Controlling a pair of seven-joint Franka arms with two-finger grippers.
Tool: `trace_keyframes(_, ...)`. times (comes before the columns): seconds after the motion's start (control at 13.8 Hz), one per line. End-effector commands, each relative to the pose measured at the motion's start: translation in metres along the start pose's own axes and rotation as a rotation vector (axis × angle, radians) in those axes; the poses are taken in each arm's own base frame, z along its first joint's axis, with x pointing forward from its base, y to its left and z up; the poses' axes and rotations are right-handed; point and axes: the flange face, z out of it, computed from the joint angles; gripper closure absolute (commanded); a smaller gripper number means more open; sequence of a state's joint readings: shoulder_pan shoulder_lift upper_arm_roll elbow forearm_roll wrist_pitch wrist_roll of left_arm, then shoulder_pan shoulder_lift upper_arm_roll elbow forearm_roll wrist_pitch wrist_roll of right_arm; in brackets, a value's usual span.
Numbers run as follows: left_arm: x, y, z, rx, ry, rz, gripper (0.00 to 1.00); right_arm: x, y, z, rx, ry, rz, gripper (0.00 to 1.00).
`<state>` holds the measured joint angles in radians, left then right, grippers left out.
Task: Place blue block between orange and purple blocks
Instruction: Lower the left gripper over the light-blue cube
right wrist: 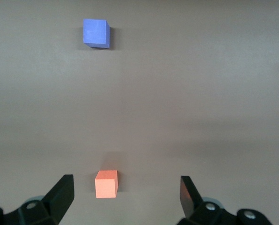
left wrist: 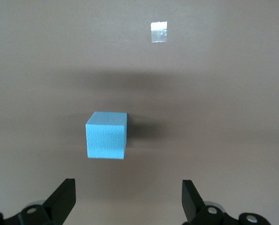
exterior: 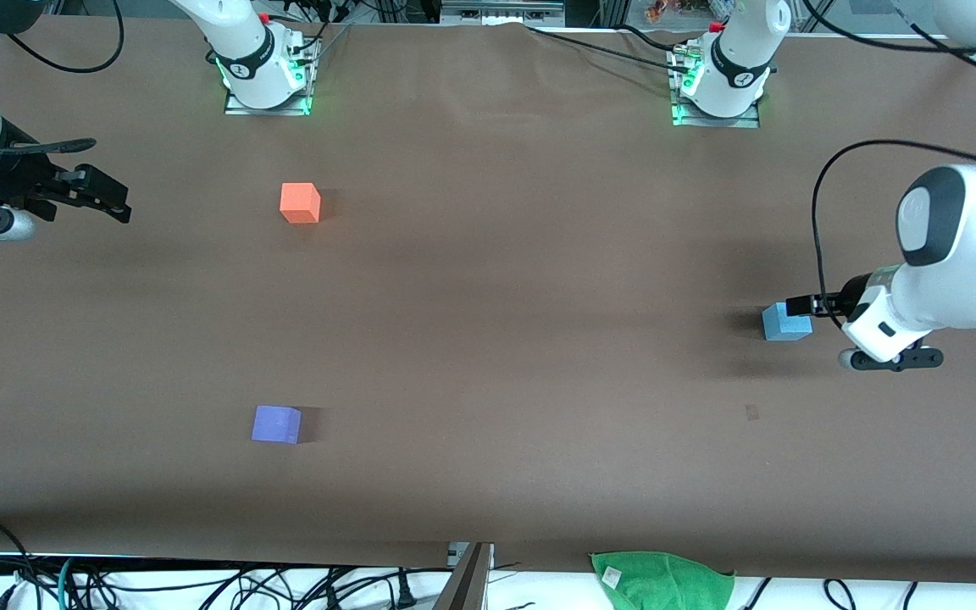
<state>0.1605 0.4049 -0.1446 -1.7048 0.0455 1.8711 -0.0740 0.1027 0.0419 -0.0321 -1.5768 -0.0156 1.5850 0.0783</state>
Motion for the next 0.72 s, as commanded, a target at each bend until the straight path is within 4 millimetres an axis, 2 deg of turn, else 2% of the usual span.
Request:
trace_keyframes(0.0,-0.008,-0.016,0.051,0.031,0.033,0.006,0.00,-0.001,-0.003,-0.002,-0.007,0.008,0.001,0.00)
trace_keyframes(0.07,-0.015,-0.015,0.074,0.028,0.035,0.011,0.00,-0.001,-0.004,-0.002,-0.004,0.008,0.001,0.00)
trace_keyframes(0.14,-0.017,-0.015,0.087,0.040,0.060,0.023,0.00,-0.001,-0.003,-0.002,-0.002,0.006,0.002,0.00)
trace_keyframes(0.29,-0.018,-0.017,0.096,0.089,0.085,0.063,0.00,-0.002,-0.003,-0.001,-0.003,-0.003,0.003,0.00)
trace_keyframes(0.43,-0.018,-0.018,0.096,0.113,0.088,0.080,0.00,-0.002,-0.004,0.001,-0.004,-0.009,0.001,0.00)
trace_keyframes(0.65,-0.014,-0.019,0.116,0.112,0.084,0.089,0.00,-0.005,-0.006,0.008,-0.007,-0.044,-0.003,0.00)
